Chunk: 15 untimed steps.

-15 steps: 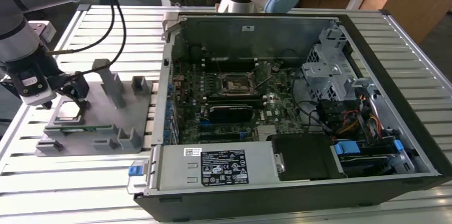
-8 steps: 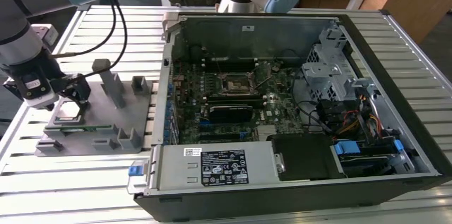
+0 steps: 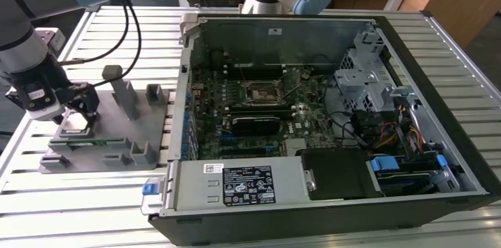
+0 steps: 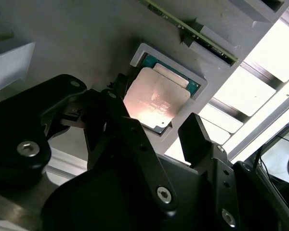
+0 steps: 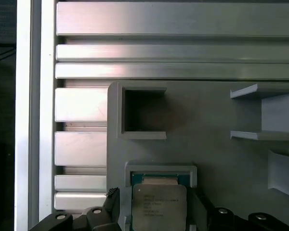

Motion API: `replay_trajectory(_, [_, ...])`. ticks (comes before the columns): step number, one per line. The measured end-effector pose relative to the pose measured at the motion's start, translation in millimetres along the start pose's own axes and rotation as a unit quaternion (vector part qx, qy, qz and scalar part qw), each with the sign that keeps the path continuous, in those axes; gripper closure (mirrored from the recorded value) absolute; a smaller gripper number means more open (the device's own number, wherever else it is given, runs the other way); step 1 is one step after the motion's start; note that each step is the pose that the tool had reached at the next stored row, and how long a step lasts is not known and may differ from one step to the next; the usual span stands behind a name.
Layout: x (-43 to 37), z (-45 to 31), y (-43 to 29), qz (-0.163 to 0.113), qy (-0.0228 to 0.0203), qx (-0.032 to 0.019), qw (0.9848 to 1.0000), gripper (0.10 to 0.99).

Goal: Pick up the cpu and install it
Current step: 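Pick up the cpu and move it towards the insertion slot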

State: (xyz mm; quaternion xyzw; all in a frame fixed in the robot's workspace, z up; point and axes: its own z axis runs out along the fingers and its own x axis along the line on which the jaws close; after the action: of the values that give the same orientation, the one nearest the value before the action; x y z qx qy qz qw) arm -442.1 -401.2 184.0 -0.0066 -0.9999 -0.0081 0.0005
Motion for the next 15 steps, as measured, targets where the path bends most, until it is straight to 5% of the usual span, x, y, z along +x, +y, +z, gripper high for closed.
replay_trajectory(8, [-0.2,1.9,-0.9,0.009,-0.0002,0.0023,1.0000,0.412])
replay_trajectory(11, [-1.2,2.0,-1.0,0.009,-0.0002,0.0024,1.0000,0.537])
replay_trajectory(15, [-2.1,2.0,-0.9,0.010,-0.0002,0.0024,1.0000,0.541])
